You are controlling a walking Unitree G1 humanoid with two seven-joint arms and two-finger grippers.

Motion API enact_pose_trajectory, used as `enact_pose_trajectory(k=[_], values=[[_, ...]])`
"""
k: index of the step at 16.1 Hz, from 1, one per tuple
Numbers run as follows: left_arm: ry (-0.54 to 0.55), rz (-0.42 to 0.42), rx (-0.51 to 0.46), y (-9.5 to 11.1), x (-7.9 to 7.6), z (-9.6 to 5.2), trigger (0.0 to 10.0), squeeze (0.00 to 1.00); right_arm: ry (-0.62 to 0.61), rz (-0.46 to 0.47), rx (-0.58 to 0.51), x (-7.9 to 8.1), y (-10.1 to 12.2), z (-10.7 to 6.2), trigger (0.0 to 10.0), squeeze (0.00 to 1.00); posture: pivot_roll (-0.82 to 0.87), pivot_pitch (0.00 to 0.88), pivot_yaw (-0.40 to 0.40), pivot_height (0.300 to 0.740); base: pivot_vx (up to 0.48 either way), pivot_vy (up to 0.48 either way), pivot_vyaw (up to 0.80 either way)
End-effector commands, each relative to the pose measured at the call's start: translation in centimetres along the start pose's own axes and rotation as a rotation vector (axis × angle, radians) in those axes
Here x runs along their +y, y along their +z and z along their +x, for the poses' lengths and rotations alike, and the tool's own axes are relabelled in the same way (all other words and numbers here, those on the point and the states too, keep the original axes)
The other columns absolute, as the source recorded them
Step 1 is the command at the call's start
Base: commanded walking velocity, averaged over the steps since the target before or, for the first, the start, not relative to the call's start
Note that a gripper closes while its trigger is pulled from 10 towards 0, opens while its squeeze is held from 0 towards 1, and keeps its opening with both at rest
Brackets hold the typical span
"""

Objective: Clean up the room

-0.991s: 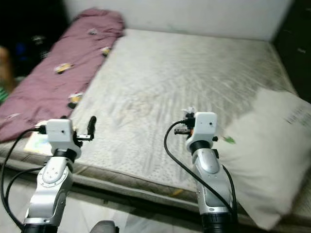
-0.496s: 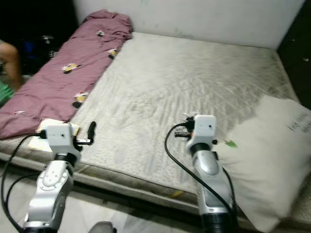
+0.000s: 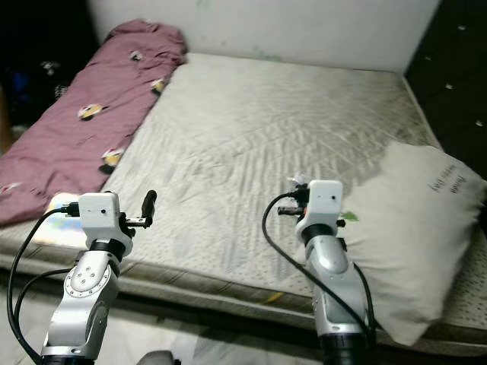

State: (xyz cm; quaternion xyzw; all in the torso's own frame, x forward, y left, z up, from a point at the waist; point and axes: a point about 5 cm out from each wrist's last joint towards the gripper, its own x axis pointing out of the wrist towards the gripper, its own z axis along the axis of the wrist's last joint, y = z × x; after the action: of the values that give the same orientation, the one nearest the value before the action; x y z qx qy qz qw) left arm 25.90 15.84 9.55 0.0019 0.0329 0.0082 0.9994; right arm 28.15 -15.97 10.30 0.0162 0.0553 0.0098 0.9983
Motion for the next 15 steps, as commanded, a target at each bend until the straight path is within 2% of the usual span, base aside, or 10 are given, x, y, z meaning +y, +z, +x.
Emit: enact_pose_trajectory(k=[1, 2, 7, 15], values=[[0.008, 0.000, -0.002, 0.20, 0.31, 0.01, 10.0, 0.00, 0.017, 0.005, 0.005, 0.35, 0.11, 0.25, 10.0, 0.00, 0.03, 0.000, -0.014, 0.740, 0.000, 0.326, 0.00], [0.008, 0.000, -0.002, 0.19, 0.28, 0.03, 10.0, 0.00, 0.019, 0.003, 0.007, 0.35, 0.08, 0.28, 10.0, 0.00, 0.02, 0.000, -0.015, 0.740, 0.000, 0.322, 0.00], [0.007, -0.002, -0.004, 0.19, 0.19, 0.17, 10.0, 0.00, 0.021, -0.003, 0.012, 0.28, 0.11, 0.46, 10.0, 0.00, 0.02, 0.000, -0.024, 0.740, 0.000, 0.326, -0.66], [0.020, -0.007, -0.011, 0.51, 0.40, 0.36, 10.0, 0.00, 0.023, 0.004, 0.015, 0.61, 0.23, 0.98, 10.0, 0.00, 0.02, 0.000, -0.020, 0.740, 0.000, 0.388, 0.00]])
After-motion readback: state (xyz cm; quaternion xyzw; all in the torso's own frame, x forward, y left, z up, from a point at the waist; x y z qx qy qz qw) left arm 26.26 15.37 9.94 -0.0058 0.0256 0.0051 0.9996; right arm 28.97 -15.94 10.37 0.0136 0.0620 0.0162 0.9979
